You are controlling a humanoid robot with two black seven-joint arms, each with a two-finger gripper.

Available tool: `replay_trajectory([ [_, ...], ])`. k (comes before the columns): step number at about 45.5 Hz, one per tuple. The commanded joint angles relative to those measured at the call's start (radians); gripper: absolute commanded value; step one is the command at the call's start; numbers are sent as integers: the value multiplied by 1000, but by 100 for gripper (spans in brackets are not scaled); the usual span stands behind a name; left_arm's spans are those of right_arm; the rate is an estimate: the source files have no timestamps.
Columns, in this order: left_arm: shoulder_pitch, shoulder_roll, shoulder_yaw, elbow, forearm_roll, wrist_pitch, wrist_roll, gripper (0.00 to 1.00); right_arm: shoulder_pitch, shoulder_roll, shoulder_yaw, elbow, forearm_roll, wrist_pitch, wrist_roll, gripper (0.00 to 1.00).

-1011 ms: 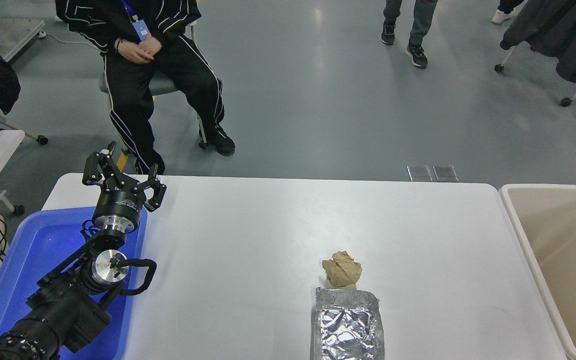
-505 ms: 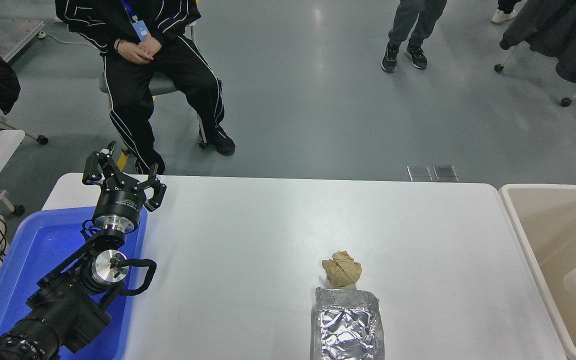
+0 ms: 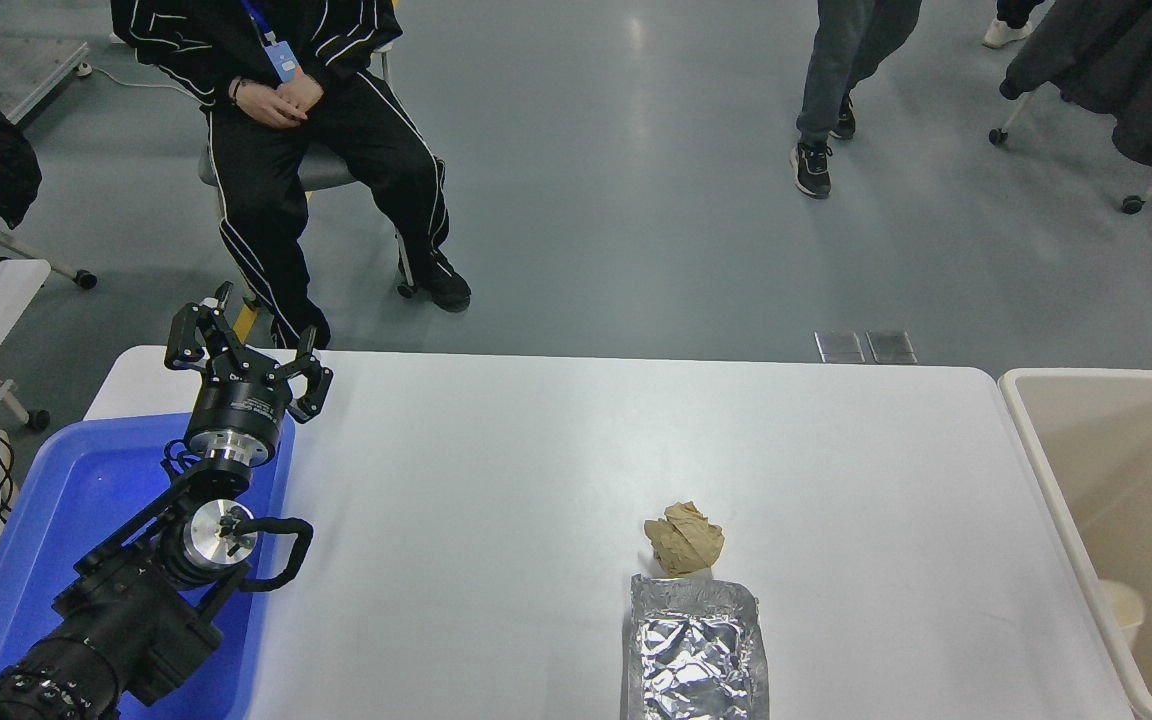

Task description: Dispose of the paper cup in the dustbin

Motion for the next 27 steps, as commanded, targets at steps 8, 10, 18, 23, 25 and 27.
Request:
replay_trajectory([
  [8,0,0,0,0,-1,-1,0,100,135,-117,351,49,1,-12,0,99],
  [10,0,0,0,0,-1,-1,0,100,161,-129,402,57,1,-12,0,99],
  [18,0,0,0,0,1,-1,0,100,241,-187,584,155,1,-12,2,99],
  [23,0,0,0,0,1,0,0,100,298,-230,655,256,1,-15,5,99],
  [25,0,0,0,0,-1,-1,0,100,319,-246,683,296,1,-15,5,99],
  [27,0,0,0,0,-1,0,-1,100,336,-259,716,336,1,-15,5,99],
])
